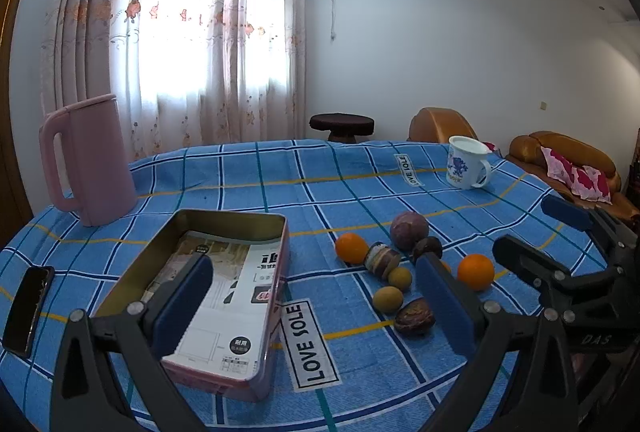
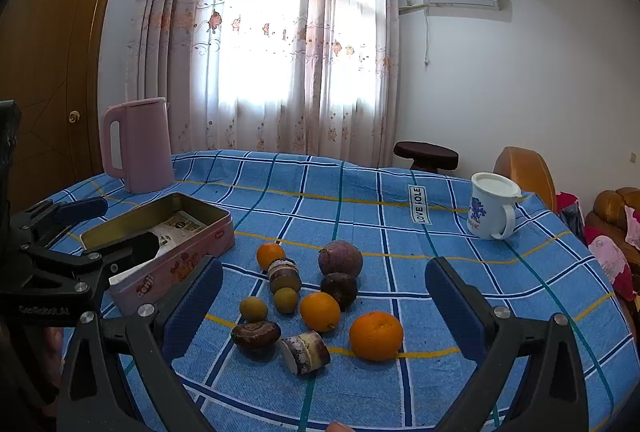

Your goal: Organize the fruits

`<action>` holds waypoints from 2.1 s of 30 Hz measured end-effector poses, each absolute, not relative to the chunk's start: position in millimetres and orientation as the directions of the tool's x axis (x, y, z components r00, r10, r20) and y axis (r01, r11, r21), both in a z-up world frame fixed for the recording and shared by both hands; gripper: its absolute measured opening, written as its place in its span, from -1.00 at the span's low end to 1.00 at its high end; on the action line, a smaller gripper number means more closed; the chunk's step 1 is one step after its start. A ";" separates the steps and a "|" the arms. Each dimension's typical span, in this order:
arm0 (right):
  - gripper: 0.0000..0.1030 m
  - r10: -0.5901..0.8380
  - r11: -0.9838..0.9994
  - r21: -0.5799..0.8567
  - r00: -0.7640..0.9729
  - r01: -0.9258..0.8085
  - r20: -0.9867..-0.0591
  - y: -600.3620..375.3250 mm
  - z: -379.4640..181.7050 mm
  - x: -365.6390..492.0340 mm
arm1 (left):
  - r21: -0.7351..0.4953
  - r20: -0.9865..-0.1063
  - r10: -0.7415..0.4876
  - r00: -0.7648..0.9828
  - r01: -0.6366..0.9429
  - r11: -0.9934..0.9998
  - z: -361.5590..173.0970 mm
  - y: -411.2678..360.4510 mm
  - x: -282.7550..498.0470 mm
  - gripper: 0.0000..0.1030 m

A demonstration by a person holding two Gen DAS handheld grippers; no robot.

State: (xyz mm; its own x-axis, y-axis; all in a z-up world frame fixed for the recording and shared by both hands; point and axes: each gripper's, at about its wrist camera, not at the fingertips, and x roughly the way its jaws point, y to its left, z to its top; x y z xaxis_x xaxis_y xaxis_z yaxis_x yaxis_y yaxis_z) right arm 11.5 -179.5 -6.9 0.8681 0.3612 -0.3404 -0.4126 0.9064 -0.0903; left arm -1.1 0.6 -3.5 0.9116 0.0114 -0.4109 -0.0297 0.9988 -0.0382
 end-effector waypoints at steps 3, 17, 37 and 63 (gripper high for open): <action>0.98 0.363 0.905 -0.092 0.866 -0.416 -0.345 -178.5 -7.8 11.5 | -0.040 -0.411 0.012 0.912 -0.031 0.999 -3.7 1.3 -1.5 1.00; 0.98 0.367 0.902 -0.092 0.862 -0.422 -0.349 -174.4 -9.2 7.7 | -0.042 -0.413 0.010 0.911 -0.031 0.999 -3.7 3.0 -2.5 1.00; 0.98 0.374 0.896 -0.095 0.853 -0.433 -0.363 -171.9 -12.4 8.4 | -0.044 -0.416 0.009 0.909 -0.030 0.999 -3.7 4.1 -2.9 1.00; 0.97 0.239 0.956 -0.064 0.885 -0.287 -0.399 -232.3 -31.9 30.4 | -0.044 -0.494 -0.067 0.867 0.051 0.998 -37.3 -23.2 14.0 1.00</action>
